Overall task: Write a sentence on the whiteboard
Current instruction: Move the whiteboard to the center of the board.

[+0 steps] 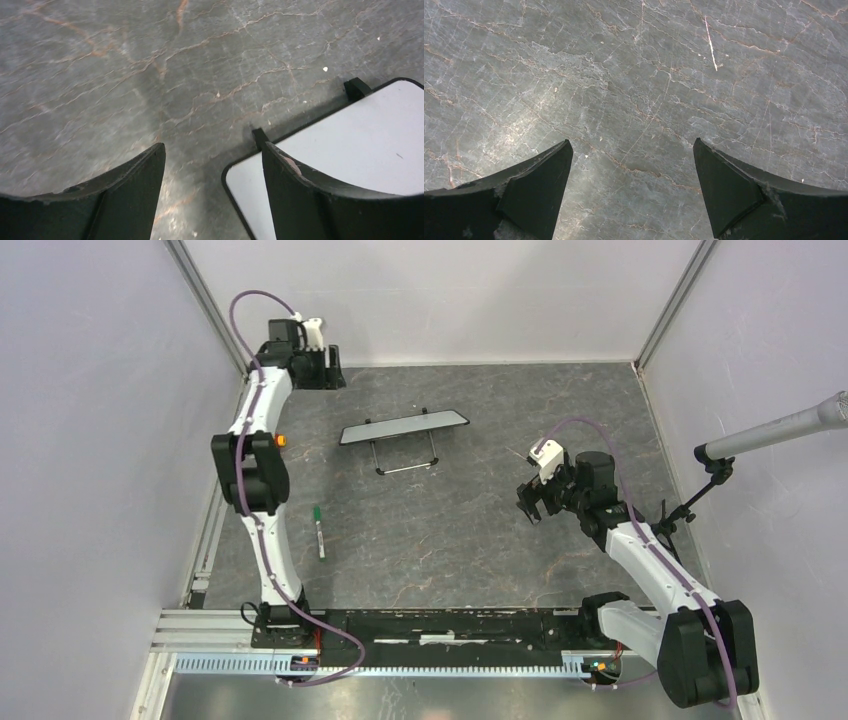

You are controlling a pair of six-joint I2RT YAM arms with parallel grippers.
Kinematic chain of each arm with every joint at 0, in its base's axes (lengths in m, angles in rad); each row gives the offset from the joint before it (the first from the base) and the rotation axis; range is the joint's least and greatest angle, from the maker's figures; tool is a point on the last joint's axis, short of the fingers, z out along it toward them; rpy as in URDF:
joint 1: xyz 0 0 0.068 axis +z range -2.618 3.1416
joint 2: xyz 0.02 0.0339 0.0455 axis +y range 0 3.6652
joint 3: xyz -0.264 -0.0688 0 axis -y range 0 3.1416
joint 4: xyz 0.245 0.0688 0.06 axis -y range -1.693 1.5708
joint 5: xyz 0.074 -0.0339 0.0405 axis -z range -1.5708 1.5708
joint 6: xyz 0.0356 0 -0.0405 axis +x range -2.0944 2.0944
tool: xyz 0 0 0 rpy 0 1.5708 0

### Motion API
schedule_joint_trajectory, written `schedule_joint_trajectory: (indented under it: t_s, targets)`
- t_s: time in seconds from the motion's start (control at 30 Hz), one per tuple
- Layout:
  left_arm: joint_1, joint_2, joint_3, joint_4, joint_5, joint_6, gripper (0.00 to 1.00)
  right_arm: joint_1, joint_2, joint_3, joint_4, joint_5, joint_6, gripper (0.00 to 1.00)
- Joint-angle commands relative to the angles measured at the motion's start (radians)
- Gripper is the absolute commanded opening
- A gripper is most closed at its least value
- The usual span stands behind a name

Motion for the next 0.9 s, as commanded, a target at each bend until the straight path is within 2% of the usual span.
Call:
schedule_joint_trajectory:
  t_s: [0.0, 0.2, 0.43, 0.7, 0.87]
  targets:
    - [-0.074, 0.102, 0.114, 0.073, -0.039, 0.015, 0.75, 0.002, 0.003, -0.006, 0.023, -0.002, -0.017, 0.97]
    - [-0.113, 0.229, 0.200, 0.065, -0.035, 0.036, 0.70, 0.002, -0.002, -0.016, 0.023, 0.004, -0.023, 0.97]
    - [-0.138, 0.277, 0.191, 0.031, -0.002, 0.064, 0.62, 0.002, 0.006, -0.016, 0.022, 0.010, -0.027, 0.97]
    - [-0.139, 0.154, -0.037, 0.047, 0.016, 0.169, 0.45, 0.002, -0.002, -0.018, 0.022, 0.013, -0.029, 0.97]
    - [-0.138, 0.034, -0.219, 0.082, 0.025, 0.221, 0.39, 0.002, -0.011, -0.018, 0.019, 0.012, -0.030, 0.97]
